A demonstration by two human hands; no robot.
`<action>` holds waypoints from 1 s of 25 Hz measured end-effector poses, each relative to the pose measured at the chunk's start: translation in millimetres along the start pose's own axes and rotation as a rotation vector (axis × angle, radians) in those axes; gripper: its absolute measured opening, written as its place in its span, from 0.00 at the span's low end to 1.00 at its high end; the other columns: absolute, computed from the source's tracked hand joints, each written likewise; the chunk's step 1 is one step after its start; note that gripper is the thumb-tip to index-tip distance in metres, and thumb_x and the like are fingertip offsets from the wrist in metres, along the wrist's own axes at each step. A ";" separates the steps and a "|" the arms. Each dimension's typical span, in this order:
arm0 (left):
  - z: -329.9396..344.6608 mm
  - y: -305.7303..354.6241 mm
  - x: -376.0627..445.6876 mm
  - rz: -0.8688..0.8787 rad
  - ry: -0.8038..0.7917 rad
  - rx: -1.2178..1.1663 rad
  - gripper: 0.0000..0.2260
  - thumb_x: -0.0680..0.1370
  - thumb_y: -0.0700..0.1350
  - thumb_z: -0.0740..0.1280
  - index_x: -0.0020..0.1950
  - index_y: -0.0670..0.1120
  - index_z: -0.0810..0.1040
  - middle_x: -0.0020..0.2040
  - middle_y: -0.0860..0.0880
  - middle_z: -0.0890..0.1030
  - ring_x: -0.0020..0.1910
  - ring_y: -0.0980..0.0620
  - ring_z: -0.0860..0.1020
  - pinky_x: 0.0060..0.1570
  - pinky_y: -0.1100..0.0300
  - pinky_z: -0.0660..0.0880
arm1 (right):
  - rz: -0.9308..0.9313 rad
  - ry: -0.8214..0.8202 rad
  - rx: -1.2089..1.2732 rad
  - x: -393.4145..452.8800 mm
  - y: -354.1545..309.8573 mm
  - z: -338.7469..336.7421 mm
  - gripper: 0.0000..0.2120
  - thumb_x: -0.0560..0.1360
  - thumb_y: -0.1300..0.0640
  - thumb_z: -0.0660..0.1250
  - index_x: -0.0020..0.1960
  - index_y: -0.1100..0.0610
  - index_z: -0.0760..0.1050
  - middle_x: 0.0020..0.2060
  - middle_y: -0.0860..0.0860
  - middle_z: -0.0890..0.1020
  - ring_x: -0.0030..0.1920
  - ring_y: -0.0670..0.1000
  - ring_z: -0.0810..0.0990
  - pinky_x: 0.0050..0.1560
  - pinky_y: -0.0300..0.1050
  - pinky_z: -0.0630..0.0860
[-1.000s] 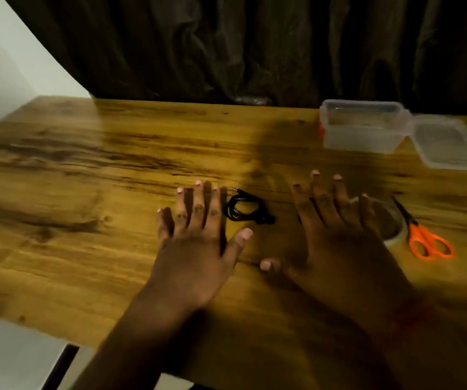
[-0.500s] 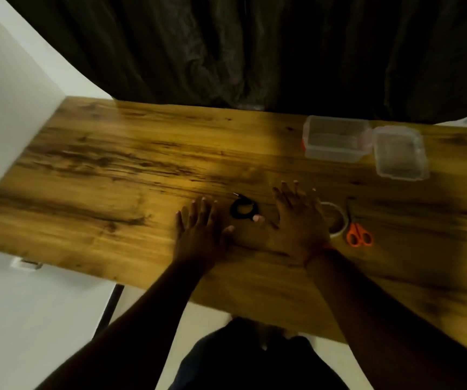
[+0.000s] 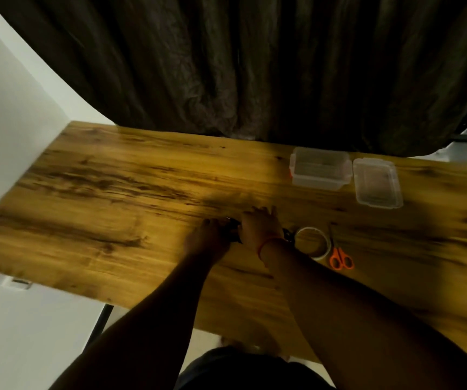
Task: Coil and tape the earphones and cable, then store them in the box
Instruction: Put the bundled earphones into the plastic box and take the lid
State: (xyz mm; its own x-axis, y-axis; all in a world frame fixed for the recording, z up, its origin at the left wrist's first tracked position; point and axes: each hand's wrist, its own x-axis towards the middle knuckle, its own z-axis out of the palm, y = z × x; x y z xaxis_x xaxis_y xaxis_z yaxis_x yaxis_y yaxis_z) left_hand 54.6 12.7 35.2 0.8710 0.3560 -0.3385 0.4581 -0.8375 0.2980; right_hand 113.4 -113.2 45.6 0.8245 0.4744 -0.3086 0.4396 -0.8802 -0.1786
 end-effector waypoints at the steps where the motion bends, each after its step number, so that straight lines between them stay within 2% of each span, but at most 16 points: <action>1: -2.8 4.9 -1.3 0.047 -0.007 -0.009 0.18 0.72 0.63 0.64 0.61 0.64 0.76 0.59 0.54 0.81 0.56 0.48 0.81 0.48 0.57 0.75 | -0.004 -0.019 0.022 3.3 -2.6 1.7 0.20 0.79 0.54 0.61 0.71 0.55 0.69 0.71 0.56 0.70 0.73 0.63 0.63 0.74 0.67 0.49; 3: -1.4 6.5 4.3 0.080 -0.028 -0.063 0.13 0.75 0.57 0.67 0.59 0.61 0.79 0.56 0.54 0.83 0.55 0.49 0.81 0.43 0.60 0.70 | -0.003 -0.023 0.054 9.1 -7.7 5.5 0.21 0.79 0.57 0.62 0.71 0.56 0.69 0.71 0.57 0.70 0.74 0.63 0.62 0.74 0.69 0.48; 5: -1.5 7.5 9.8 0.032 -0.050 -0.153 0.11 0.75 0.55 0.68 0.55 0.56 0.82 0.50 0.54 0.83 0.51 0.50 0.81 0.41 0.60 0.70 | 0.014 -0.019 0.083 12.3 -9.0 4.8 0.20 0.78 0.59 0.62 0.70 0.56 0.69 0.69 0.58 0.73 0.72 0.63 0.65 0.74 0.70 0.48; 7: -0.3 5.2 19.8 -0.068 -0.004 -0.259 0.14 0.71 0.59 0.68 0.48 0.52 0.84 0.43 0.51 0.84 0.43 0.49 0.82 0.36 0.60 0.71 | 0.024 -0.009 0.156 16.8 -7.5 3.7 0.21 0.78 0.59 0.61 0.70 0.54 0.68 0.67 0.57 0.74 0.70 0.63 0.68 0.72 0.69 0.52; 8: -1.3 5.7 27.7 -0.109 0.037 -0.339 0.16 0.69 0.61 0.67 0.45 0.50 0.83 0.39 0.49 0.83 0.40 0.49 0.82 0.34 0.59 0.73 | 0.034 0.020 0.230 20.1 -5.6 1.7 0.20 0.78 0.58 0.62 0.69 0.54 0.70 0.65 0.57 0.76 0.67 0.63 0.70 0.71 0.67 0.58; 9: -5.0 8.7 34.6 -0.124 0.067 -0.463 0.17 0.68 0.61 0.67 0.43 0.48 0.81 0.38 0.48 0.83 0.39 0.47 0.83 0.34 0.56 0.77 | 0.050 0.067 0.336 23.5 -3.3 -3.6 0.17 0.77 0.56 0.63 0.65 0.53 0.73 0.61 0.56 0.78 0.64 0.61 0.74 0.68 0.64 0.65; 11: -14.3 27.9 48.8 -0.125 0.065 -0.802 0.11 0.71 0.53 0.68 0.45 0.47 0.79 0.42 0.42 0.83 0.41 0.43 0.84 0.38 0.44 0.82 | 0.107 0.161 0.628 30.8 9.5 -23.0 0.08 0.76 0.55 0.66 0.55 0.54 0.78 0.51 0.53 0.82 0.53 0.56 0.79 0.55 0.54 0.76; 12: -22.0 44.9 54.0 -0.116 0.046 -0.956 0.06 0.72 0.49 0.68 0.45 0.48 0.78 0.45 0.40 0.83 0.42 0.41 0.85 0.41 0.40 0.82 | 0.145 0.189 0.774 35.7 21.0 -35.2 0.05 0.76 0.56 0.66 0.51 0.55 0.78 0.46 0.52 0.81 0.48 0.53 0.79 0.48 0.49 0.77; 14: -39.1 85.4 66.7 -0.054 0.069 -1.089 0.01 0.74 0.45 0.69 0.43 0.50 0.77 0.46 0.42 0.83 0.45 0.41 0.84 0.44 0.39 0.82 | 0.234 0.264 0.976 42.8 51.4 -64.0 0.03 0.75 0.61 0.66 0.48 0.56 0.77 0.43 0.49 0.79 0.44 0.48 0.77 0.38 0.36 0.72; 16: -47.9 133.8 82.5 -0.017 0.039 -1.147 0.06 0.77 0.41 0.69 0.42 0.49 0.75 0.45 0.44 0.81 0.45 0.44 0.82 0.43 0.42 0.82 | 0.322 0.394 1.082 48.7 91.1 -88.7 0.06 0.73 0.63 0.68 0.48 0.55 0.77 0.44 0.50 0.80 0.43 0.47 0.77 0.31 0.28 0.70; 17: -50.4 157.4 90.3 0.011 0.009 -1.133 0.07 0.77 0.39 0.69 0.41 0.48 0.75 0.44 0.44 0.81 0.44 0.44 0.82 0.43 0.43 0.82 | 0.359 0.451 1.138 51.3 110.4 -97.9 0.07 0.73 0.64 0.69 0.47 0.55 0.77 0.46 0.51 0.80 0.44 0.48 0.79 0.33 0.29 0.73; 19: -46.9 192.2 113.8 0.090 -0.029 -0.977 0.10 0.76 0.39 0.69 0.37 0.50 0.74 0.42 0.45 0.81 0.42 0.45 0.81 0.47 0.44 0.82 | 0.453 0.517 1.158 61.4 146.6 -106.6 0.07 0.73 0.64 0.70 0.47 0.54 0.76 0.50 0.55 0.82 0.50 0.53 0.80 0.45 0.41 0.79; 21: -36.3 213.9 135.1 0.194 -0.075 -0.711 0.11 0.77 0.40 0.68 0.36 0.51 0.74 0.43 0.47 0.80 0.42 0.49 0.78 0.49 0.51 0.80 | 0.564 0.509 1.000 75.2 179.0 -101.7 0.05 0.73 0.64 0.69 0.48 0.56 0.76 0.53 0.57 0.81 0.54 0.56 0.79 0.55 0.50 0.78; 22: -30.0 220.3 143.7 0.227 -0.091 -0.582 0.09 0.77 0.40 0.67 0.37 0.49 0.76 0.43 0.47 0.81 0.41 0.50 0.77 0.46 0.54 0.78 | 0.597 0.475 0.921 80.9 189.8 -97.0 0.06 0.74 0.63 0.68 0.51 0.59 0.77 0.54 0.57 0.81 0.55 0.57 0.79 0.57 0.52 0.78; 24: -18.3 226.9 155.5 0.238 -0.088 -0.409 0.05 0.77 0.40 0.66 0.42 0.43 0.78 0.41 0.46 0.80 0.39 0.50 0.77 0.40 0.57 0.76 | 0.621 0.389 0.836 90.2 200.6 -83.3 0.16 0.75 0.60 0.68 0.62 0.59 0.75 0.58 0.59 0.80 0.59 0.59 0.78 0.59 0.51 0.76; 25: -15.3 229.1 157.3 0.241 -0.077 -0.364 0.04 0.77 0.40 0.66 0.45 0.41 0.80 0.43 0.44 0.81 0.41 0.48 0.79 0.41 0.58 0.78 | 0.617 0.350 0.808 94.0 201.4 -76.9 0.20 0.76 0.59 0.67 0.67 0.59 0.72 0.61 0.59 0.78 0.62 0.60 0.76 0.60 0.50 0.74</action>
State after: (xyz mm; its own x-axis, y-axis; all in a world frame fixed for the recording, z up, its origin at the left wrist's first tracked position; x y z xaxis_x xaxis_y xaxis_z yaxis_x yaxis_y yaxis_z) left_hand 299.3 -116.8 63.8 0.9513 0.1248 -0.2820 0.2878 -0.6877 0.6666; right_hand 306.8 -246.8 52.4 0.9360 -0.1923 -0.2949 -0.3476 -0.6373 -0.6877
